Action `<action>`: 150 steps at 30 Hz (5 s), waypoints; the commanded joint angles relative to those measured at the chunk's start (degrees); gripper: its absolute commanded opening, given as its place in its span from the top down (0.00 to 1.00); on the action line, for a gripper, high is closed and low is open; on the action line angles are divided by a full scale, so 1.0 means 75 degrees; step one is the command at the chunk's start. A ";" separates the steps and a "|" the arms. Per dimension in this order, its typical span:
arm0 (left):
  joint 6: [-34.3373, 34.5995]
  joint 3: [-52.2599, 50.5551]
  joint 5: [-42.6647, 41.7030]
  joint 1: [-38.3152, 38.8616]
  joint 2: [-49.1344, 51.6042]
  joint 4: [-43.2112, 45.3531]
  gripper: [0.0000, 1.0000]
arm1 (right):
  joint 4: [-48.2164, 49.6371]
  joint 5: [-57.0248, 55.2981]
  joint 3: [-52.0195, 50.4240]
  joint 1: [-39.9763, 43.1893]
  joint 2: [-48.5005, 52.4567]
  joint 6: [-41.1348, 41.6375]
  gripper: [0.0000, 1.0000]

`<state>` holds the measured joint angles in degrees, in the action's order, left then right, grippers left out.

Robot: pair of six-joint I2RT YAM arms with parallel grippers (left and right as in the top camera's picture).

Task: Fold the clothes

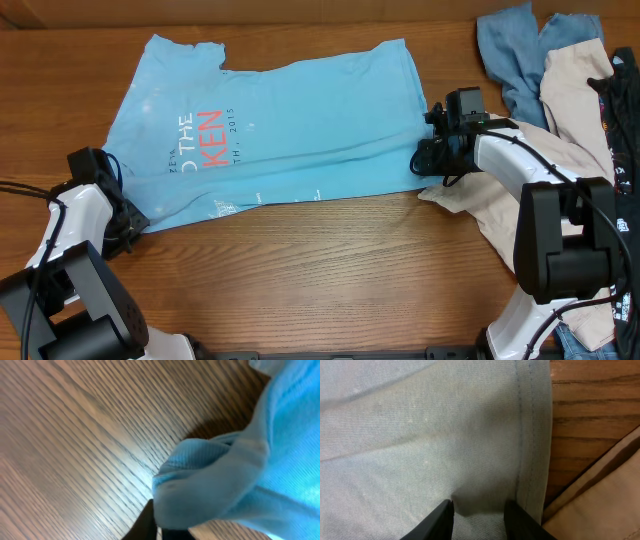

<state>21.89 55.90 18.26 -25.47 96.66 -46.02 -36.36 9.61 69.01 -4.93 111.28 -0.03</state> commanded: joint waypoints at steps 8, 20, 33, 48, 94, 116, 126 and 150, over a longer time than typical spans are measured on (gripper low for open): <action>0.0166 0.0070 0.0242 0.0003 -0.0047 0.0178 0.94 | -0.0146 -0.0271 -0.0058 0.0023 0.0274 -0.0026 0.63; 0.0166 0.0070 0.1236 0.0000 -0.0047 0.0691 0.96 | -0.0146 -0.0268 -0.0058 0.0023 0.0274 -0.0026 0.63; -0.0921 0.1425 0.3351 0.0003 -0.0047 0.0898 0.96 | -0.0195 -0.0274 -0.0058 0.0023 0.0274 -0.0029 0.63; -0.1020 0.1425 0.2582 0.0015 -0.0050 0.0673 0.86 | -0.0233 -0.0277 -0.0058 0.0023 0.0274 -0.0029 0.63; -0.1026 -0.0458 -0.0965 0.1798 0.0291 0.1160 0.85 | -0.2917 0.0050 0.0839 0.0020 0.1125 0.0291 0.67; -0.0443 -0.0562 -0.0784 0.0801 0.0280 0.0003 0.94 | -0.3500 0.0079 -0.0664 0.0023 0.1122 0.1067 0.67; -0.0554 -0.0361 -0.1119 0.0871 -0.1751 -0.0055 0.83 | -0.3448 0.0105 -0.0105 0.0015 0.0373 0.1151 0.67; -0.1376 -0.0373 -0.2396 0.0871 0.0344 0.1620 0.56 | -0.1043 -0.0189 -0.0128 0.0020 -0.0347 0.0799 0.61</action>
<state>13.04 52.45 1.61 -19.49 97.32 -33.08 -44.38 9.39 69.69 -4.91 109.67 6.37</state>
